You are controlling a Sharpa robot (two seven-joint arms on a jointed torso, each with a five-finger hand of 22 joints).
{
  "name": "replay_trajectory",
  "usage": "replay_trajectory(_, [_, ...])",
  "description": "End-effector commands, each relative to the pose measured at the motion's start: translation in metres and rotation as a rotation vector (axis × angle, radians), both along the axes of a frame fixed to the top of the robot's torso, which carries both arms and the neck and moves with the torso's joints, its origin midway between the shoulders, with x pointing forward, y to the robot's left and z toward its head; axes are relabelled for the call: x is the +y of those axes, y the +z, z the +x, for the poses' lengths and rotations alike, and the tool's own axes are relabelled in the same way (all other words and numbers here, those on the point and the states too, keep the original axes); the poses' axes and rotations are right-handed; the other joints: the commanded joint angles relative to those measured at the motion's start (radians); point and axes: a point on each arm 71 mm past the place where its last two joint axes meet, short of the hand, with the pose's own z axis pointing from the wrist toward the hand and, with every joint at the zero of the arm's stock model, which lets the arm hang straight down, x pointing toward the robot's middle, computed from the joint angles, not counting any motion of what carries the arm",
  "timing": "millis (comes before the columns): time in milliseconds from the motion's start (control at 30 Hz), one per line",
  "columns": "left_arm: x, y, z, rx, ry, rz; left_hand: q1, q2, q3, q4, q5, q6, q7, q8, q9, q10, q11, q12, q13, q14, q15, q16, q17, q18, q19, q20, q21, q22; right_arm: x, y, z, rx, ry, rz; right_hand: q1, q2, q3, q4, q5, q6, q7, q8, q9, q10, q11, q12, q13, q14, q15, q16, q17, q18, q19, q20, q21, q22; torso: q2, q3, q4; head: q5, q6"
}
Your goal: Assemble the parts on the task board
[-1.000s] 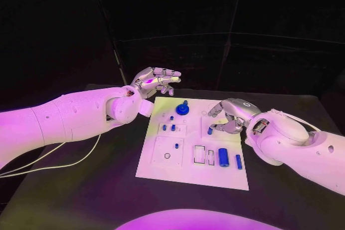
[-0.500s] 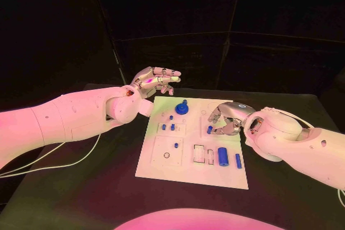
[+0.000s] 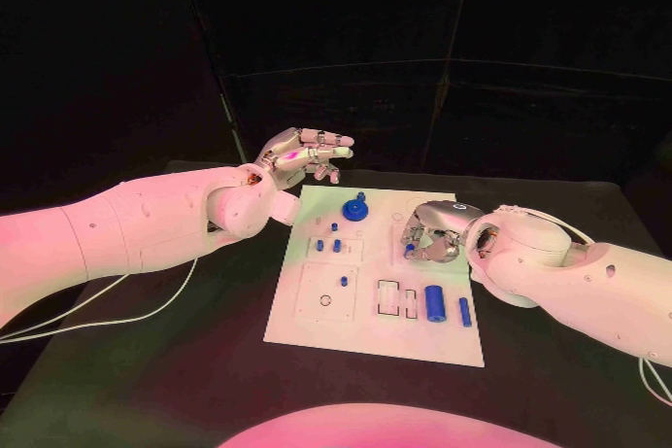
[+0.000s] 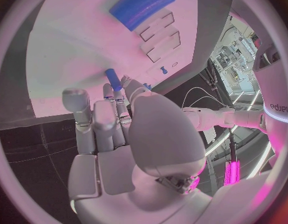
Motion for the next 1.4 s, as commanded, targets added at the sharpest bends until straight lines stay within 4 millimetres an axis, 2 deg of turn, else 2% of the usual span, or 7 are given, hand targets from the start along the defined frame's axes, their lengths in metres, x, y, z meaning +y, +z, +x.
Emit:
replay_trajectory(33, [-0.002, 0.002, 0.0, -0.005, -0.014, -0.007, 0.001, 0.008, -0.005, -0.002, 0.003, -0.007, 0.0, 0.005, -0.001, -0.007, -0.002, 0.003, 0.001, -0.006, -0.001, -0.004, -0.001, 0.013, -0.006, -0.001, -0.005, -0.001, 0.002, -0.001, 0.001, 0.009, 0.016, -0.015, 0.005, 0.008, 0.013, 0.0, -0.004, 0.013, -0.001, 0.003, 0.001, 0.015, 0.0, -0.004, -0.002, 0.006, -0.006, 0.008, 0.006, 0.0, 0.01, -0.002, 0.01, 0.008, 0.0, 0.0002, -0.0015, 0.001, -0.002])
replay_trajectory(933, [-0.002, 0.001, 0.0, 0.004, -0.023, -0.006, 0.001, 0.008, -0.005, -0.002, 0.003, -0.007, 0.0, 0.005, -0.001, -0.007, -0.002, 0.003, 0.001, -0.006, -0.001, -0.004, -0.001, 0.013, -0.006, -0.001, -0.005, -0.001, 0.001, -0.007, 0.006, -0.012, 0.012, -0.059, 0.026, 0.002, 0.075, -0.015, -0.007, 0.054, -0.006, 0.005, 0.001, 0.065, -0.007, -0.04, -0.002, 0.008, -0.012, 0.022, 0.019, -0.004, 0.017, -0.008, 0.029, 0.03, -0.001, -0.0005, -0.001, 0.003, -0.011])
replay_trajectory(1167, [-0.001, 0.001, -0.001, 0.007, -0.022, -0.004, 0.001, 0.009, -0.005, -0.002, 0.003, -0.008, 0.0, 0.006, -0.001, -0.008, -0.002, 0.004, 0.002, -0.007, -0.001, -0.005, -0.004, 0.014, -0.007, -0.001, -0.006, -0.002, 0.0, -0.001, 0.005, -0.068, 0.011, 0.004, 0.027, 0.004, 0.1, -0.022, -0.01, 0.08, -0.009, 0.012, 0.003, 0.099, -0.014, -0.044, 0.003, 0.01, -0.017, 0.028, 0.024, -0.007, 0.025, -0.011, 0.044, 0.051, -0.001, 0.0004, -0.0022, 0.005, -0.012])
replay_trajectory(1400, [-0.001, 0.0, -0.001, 0.014, -0.03, -0.003, 0.002, 0.009, -0.005, -0.003, 0.003, -0.008, 0.0, 0.007, -0.001, -0.008, -0.002, 0.005, 0.002, -0.007, -0.001, -0.005, -0.005, 0.014, -0.007, -0.001, -0.006, -0.002, -0.003, 0.009, -0.003, -0.13, 0.023, 0.075, 0.033, 0.003, 0.128, -0.034, -0.011, 0.089, -0.011, 0.011, 0.003, 0.112, -0.016, -0.057, 0.003, 0.01, -0.019, 0.031, 0.025, -0.009, 0.029, -0.014, 0.053, 0.061, -0.002, -0.0003, -0.0015, 0.005, -0.011])
